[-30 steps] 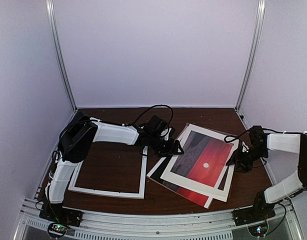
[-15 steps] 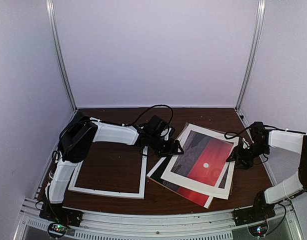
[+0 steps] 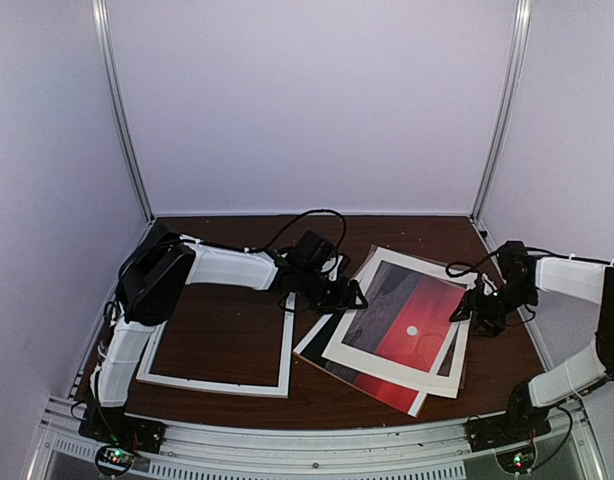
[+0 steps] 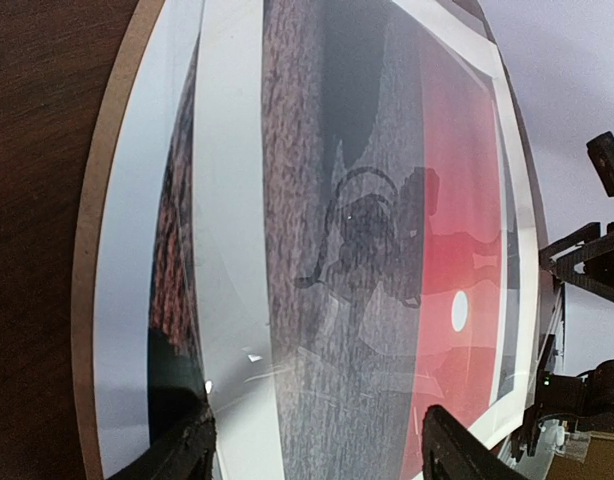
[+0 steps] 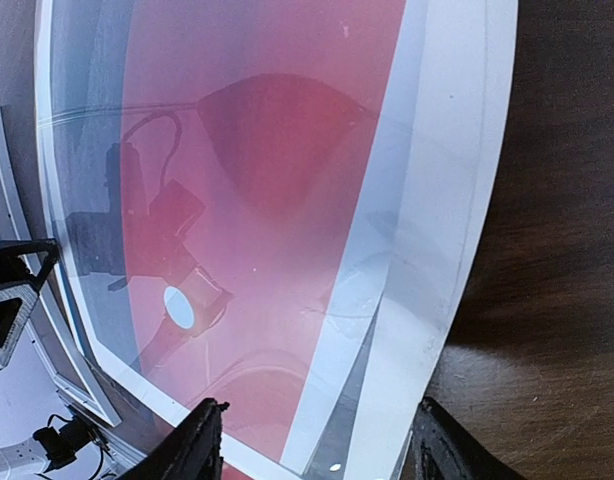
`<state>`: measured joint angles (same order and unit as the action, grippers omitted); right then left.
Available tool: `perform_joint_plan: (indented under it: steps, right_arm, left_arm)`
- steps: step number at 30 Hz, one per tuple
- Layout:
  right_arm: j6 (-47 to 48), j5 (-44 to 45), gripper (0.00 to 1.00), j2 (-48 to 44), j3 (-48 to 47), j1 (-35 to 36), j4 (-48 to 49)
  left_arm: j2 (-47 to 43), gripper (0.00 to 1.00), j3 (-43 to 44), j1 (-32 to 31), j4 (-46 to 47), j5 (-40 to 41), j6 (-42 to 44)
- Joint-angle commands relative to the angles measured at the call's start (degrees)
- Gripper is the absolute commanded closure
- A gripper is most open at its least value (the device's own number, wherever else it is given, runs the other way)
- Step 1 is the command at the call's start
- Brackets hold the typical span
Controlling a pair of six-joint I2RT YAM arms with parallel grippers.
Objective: Put the photo into the frame
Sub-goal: Adjust the glass panel on the mat board.
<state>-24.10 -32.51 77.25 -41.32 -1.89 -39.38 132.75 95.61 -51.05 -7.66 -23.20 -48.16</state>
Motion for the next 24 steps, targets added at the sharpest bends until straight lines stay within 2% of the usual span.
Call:
perform_joint_plan:
  steps: [1, 24]
  right_arm:
    - [1.2, -3.1, 0.34, 0.2, -2.5, 1.5, 0.8]
    - [5.2, -0.5, 0.38, 7.4, -7.9, 1.6, 1.7]
  left_arm:
    - [1.5, 0.28, -2.0, -0.8, -2.7, -0.6, -0.1]
    - [-1.7, 0.32, -6.7, -0.8, 2.0, -0.8, -1.4]
